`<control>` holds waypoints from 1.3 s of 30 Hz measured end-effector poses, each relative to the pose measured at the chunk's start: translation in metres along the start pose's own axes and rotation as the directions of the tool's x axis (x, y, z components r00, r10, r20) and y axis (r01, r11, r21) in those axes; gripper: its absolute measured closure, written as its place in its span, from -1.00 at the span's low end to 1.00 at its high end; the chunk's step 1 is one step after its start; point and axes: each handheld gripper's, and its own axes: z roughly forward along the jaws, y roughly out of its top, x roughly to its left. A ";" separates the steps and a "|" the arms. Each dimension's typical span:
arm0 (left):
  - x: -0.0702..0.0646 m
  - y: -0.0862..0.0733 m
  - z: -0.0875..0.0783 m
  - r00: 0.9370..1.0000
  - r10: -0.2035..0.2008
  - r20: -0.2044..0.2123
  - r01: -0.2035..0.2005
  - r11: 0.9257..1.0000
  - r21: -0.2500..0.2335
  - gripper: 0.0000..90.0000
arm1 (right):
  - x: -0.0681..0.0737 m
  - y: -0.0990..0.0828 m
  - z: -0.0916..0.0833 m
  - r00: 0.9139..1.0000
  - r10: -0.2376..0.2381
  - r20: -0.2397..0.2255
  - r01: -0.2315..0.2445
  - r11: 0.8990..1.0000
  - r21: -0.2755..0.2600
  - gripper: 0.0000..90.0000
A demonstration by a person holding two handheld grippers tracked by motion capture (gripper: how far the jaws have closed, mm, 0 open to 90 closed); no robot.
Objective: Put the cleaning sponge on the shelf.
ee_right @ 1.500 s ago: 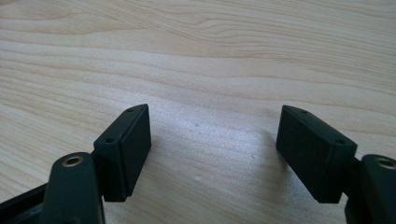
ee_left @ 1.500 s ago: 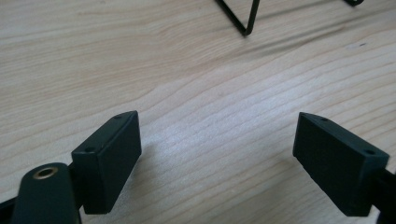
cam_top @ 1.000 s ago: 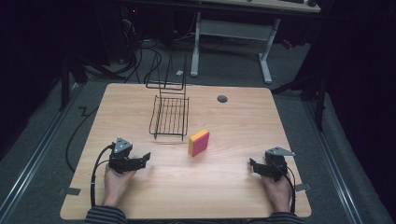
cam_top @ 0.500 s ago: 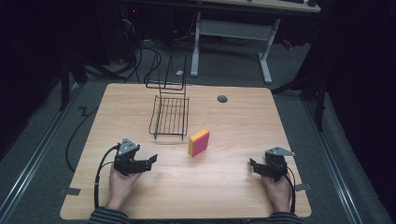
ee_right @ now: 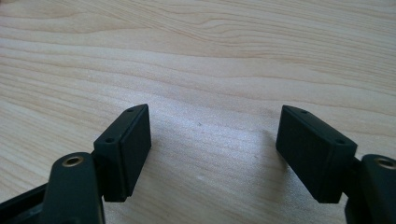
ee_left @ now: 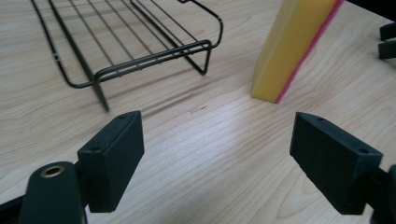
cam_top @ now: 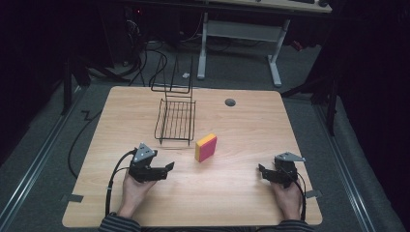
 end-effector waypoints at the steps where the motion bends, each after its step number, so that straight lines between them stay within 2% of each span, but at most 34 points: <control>1: -0.001 0.001 0.001 1.000 0.002 0.005 -0.002 1.000 0.001 -0.59 | 0.000 0.000 0.000 1.000 0.000 0.000 0.000 1.000 0.000 -0.41; 5: -0.007 0.005 0.006 0.999 0.013 0.030 -0.013 1.000 -0.007 -0.56 | 0.000 0.000 0.000 1.000 0.000 0.000 0.000 1.000 0.000 -0.41; 13: -0.014 0.013 0.017 0.999 0.015 0.046 -0.015 1.000 -0.007 -0.57 | 0.000 0.000 0.000 1.000 0.000 0.000 0.000 1.000 0.000 -0.41; 16: -0.017 0.017 0.020 0.998 0.038 0.043 -0.038 0.999 0.000 -0.57 | 0.000 0.000 0.000 1.000 0.000 0.000 0.000 1.000 0.000 -0.41; 22: -0.024 0.025 0.031 0.996 0.059 0.070 -0.060 0.998 0.016 -0.57 | 0.000 0.000 0.000 1.000 0.000 -0.001 0.000 1.000 0.000 -0.41; 25: -0.031 0.033 0.038 0.992 0.060 0.109 -0.063 0.998 0.018 -0.57 | 0.000 0.000 0.000 1.000 -0.002 -0.001 0.002 1.000 0.001 -0.41; 29: -0.035 0.039 0.044 0.990 0.081 0.119 -0.084 0.996 0.025 -0.56 | 0.000 0.000 0.000 1.000 -0.003 -0.002 0.003 1.000 0.001 -0.42; 37: -0.040 0.045 0.058 0.987 0.072 0.143 -0.079 0.996 0.038 -0.56 | 0.000 0.000 0.000 1.000 -0.003 -0.002 0.003 1.000 -0.001 -0.42; 39: -0.041 0.046 0.062 0.988 0.079 0.134 -0.085 0.995 0.043 -0.54 | 0.000 0.000 0.000 1.000 -0.003 -0.002 0.003 1.000 -0.001 -0.42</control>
